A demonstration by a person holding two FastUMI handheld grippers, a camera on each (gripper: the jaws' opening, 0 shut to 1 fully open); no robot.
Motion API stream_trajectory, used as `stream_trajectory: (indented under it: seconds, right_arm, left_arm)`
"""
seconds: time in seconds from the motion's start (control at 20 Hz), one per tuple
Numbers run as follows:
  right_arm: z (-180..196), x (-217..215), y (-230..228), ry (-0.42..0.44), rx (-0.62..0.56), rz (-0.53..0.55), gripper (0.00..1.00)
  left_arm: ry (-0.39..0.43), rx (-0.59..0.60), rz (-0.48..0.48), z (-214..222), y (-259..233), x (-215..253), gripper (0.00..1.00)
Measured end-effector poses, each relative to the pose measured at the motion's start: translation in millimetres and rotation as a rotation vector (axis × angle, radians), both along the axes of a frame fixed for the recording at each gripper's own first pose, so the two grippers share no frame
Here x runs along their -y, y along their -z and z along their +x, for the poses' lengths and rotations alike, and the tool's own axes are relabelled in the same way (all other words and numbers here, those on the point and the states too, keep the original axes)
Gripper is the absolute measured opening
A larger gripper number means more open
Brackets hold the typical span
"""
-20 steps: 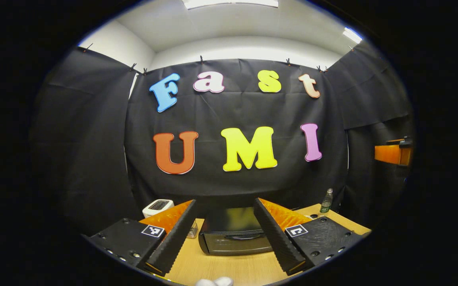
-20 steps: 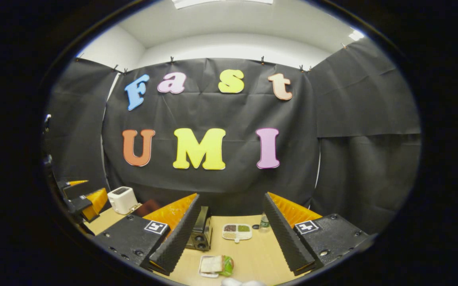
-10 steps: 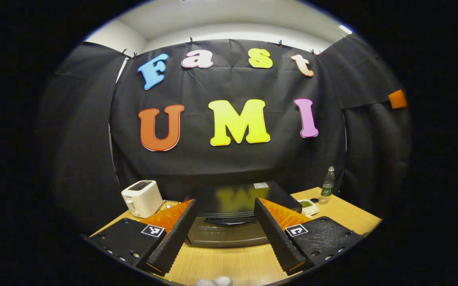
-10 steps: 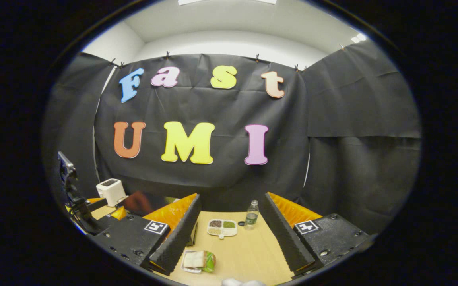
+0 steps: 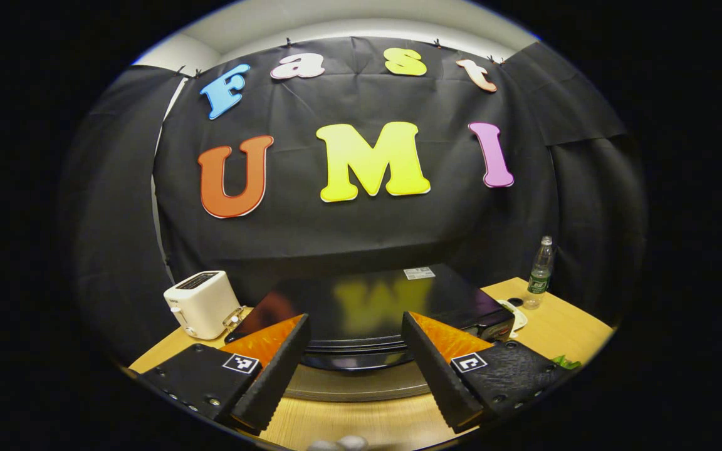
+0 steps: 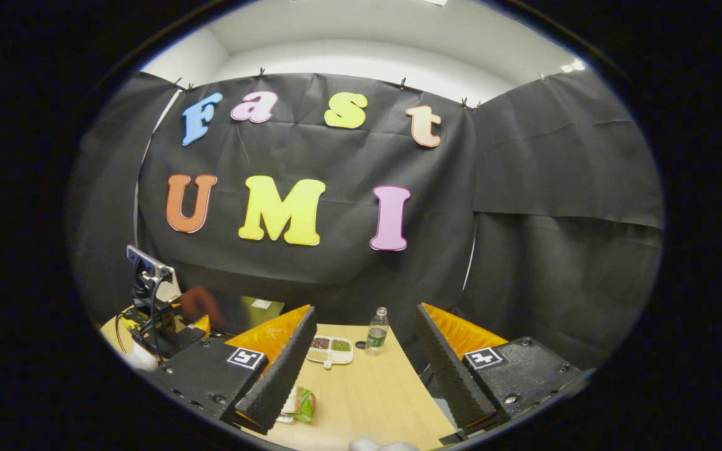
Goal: Open the electric oven with the left hand, put the food in, and close the electric oven.
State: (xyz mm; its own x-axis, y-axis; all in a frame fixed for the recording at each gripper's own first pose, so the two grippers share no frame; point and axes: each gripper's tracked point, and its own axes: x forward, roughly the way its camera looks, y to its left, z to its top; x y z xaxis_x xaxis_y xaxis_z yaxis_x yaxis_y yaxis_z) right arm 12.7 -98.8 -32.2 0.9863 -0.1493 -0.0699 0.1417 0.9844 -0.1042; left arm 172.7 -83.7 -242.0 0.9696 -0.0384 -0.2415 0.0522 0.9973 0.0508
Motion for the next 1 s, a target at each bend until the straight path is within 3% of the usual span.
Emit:
stream_trajectory:
  seconds: [0.3, 0.35, 0.4, 0.45, 1.0]
  right_arm:
    - [5.9, -0.2, 3.0, -0.001, -0.014, -0.002, 0.98]
    - [6.7, -0.9, 3.6, -0.003, -0.014, 0.0, 0.98]
    - [7.0, -1.4, 5.3, -0.004, -0.015, 0.007, 0.98]
    - [7.8, -1.0, 7.3, -0.004, -0.021, 0.012, 0.98]
    - [-1.2, -5.8, 15.4, -0.029, -0.028, 0.009, 0.98]
  left_arm:
    - [-0.011, -0.056, 0.006, 7.8, 21.9, 0.5, 0.98]
    - [-0.016, -0.066, 0.004, 5.2, 23.3, 0.9, 0.97]
    - [-0.018, -0.066, -0.001, 3.2, 22.9, -0.3, 0.9]
    - [-0.024, -0.084, -0.006, -1.5, 26.2, -0.1, 0.98]
    - [-0.011, -0.09, -0.025, -29.2, 28.7, 0.5, 0.98]
